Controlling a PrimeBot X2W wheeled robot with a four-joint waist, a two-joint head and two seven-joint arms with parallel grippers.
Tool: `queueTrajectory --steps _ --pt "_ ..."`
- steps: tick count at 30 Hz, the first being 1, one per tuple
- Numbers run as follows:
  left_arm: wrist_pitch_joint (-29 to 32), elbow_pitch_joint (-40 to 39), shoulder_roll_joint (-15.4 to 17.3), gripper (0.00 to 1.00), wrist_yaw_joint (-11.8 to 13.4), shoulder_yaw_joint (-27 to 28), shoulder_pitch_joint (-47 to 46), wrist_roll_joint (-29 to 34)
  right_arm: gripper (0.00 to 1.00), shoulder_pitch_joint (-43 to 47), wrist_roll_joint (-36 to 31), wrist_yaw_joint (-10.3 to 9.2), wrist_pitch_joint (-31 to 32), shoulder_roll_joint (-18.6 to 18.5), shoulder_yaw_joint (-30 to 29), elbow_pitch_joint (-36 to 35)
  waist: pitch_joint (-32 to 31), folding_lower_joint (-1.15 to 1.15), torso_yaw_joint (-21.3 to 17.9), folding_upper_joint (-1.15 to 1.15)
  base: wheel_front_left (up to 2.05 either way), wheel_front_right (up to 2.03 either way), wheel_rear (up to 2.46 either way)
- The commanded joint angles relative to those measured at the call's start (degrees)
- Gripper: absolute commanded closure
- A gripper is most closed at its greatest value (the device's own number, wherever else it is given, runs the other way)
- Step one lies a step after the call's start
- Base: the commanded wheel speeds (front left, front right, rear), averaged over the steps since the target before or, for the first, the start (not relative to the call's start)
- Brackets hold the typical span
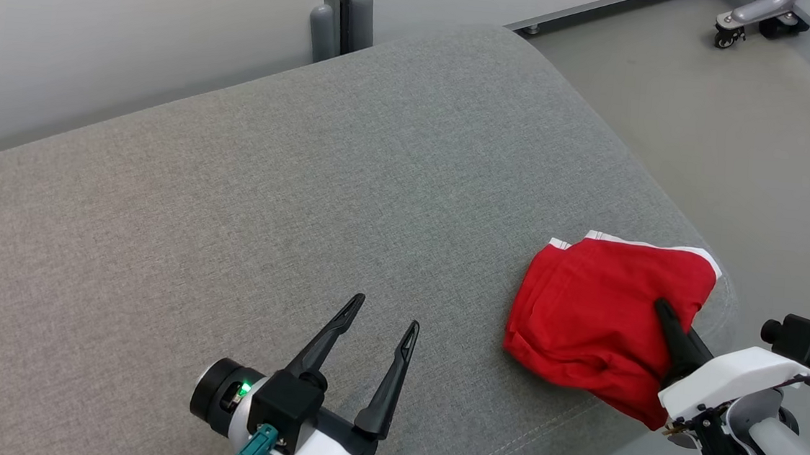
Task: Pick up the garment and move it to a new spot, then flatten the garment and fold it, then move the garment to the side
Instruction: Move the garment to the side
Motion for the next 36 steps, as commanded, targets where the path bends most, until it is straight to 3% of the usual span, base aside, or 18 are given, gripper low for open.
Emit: queueTrajectory --steps 1,9,16,23,27,32,36 --pt "-0.59 -1.34 -0.12 0.00 -0.52 1.55 -2.58 0.58 1.00 0.51 -0.75 0.01 -0.84 -0.62 0.15 -1.38 0.31 0.00 -0.06 0.00 0.00 0.00 0.00" --pt "-0.59 -1.02 -0.12 0.00 -1.00 1.02 -3.61 1.70 1.00 -3.10 1.09 0.01 -0.84 0.59 -2.22 -5.09 2.22 0.00 1.07 0.00 0.00 0.00 0.00" --pt "-0.59 -0.43 0.25 0.00 -2.11 1.04 -7.01 4.80 1.00 -12.77 2.65 0.01 -0.84 0.75 -6.80 -7.76 7.60 0.00 5.72 0.00 0.00 0.00 0.00" --pt "-0.59 -1.44 0.67 0.00 -3.60 -0.23 -10.52 7.10 1.00 -22.44 0.35 0.01 -0.84 1.22 -13.60 -1.24 12.73 0.00 12.39 0.00 0.00 0.00 0.00" --pt "-0.59 -3.23 0.48 0.00 -4.13 -2.22 -13.31 8.28 1.00 -27.39 1.40 0.01 -0.74 0.67 -13.48 2.40 15.42 0.00 16.80 0.00 0.00 0.00 0.00" --pt "0.01 -4.31 0.30 0.00 -4.46 -4.32 -16.79 9.41 1.00 -33.22 2.00 0.01 -0.78 -1.29 -13.36 5.51 19.10 0.00 21.60 0.00 0.00 0.00 0.00" --pt "0.69 -5.50 0.22 0.00 -4.73 -5.74 -18.68 9.83 1.00 -36.04 -0.41 0.01 -0.82 -3.87 -17.89 8.38 22.13 0.00 24.52 0.00 0.00 0.00 0.00"
